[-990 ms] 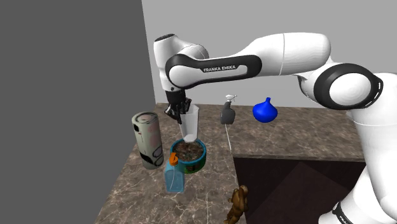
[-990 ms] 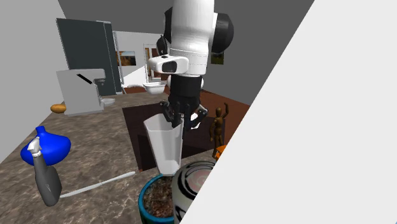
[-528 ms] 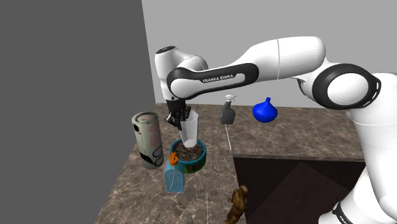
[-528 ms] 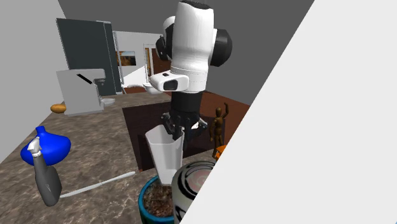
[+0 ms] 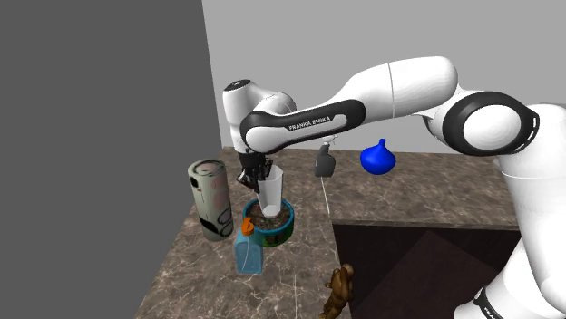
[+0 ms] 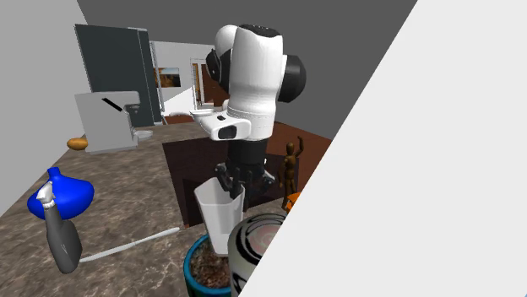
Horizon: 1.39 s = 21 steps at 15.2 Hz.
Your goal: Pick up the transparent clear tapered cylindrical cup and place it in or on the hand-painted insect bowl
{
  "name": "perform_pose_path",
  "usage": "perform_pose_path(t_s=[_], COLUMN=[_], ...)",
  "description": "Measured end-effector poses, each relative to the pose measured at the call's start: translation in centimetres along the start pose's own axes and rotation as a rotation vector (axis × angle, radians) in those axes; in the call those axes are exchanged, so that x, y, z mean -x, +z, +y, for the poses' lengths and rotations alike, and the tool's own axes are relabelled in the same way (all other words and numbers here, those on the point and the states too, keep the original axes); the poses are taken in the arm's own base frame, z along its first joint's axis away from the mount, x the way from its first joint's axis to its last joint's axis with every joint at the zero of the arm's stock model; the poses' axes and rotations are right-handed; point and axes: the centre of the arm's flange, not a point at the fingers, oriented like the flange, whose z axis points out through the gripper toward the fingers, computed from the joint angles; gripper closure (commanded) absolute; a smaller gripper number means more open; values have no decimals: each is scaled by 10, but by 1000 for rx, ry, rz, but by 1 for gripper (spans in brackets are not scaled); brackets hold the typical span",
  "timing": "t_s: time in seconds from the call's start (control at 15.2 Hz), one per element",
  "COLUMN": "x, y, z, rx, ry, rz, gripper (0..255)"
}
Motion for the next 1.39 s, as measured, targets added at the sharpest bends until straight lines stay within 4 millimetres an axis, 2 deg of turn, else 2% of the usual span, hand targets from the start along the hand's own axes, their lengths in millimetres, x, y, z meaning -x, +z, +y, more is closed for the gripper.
perform_pose_path(t_s=[0.2,0.26,0.66,0.99,1.39], x=[0,0,0,2,0], y=[0,1,0,-44,-50], z=[0,0,0,-1,0], rx=[0,0,0,0,0], ry=[0,0,0,0,0], rz=[0,0,1,2,1], gripper=[255,0,0,0,0])
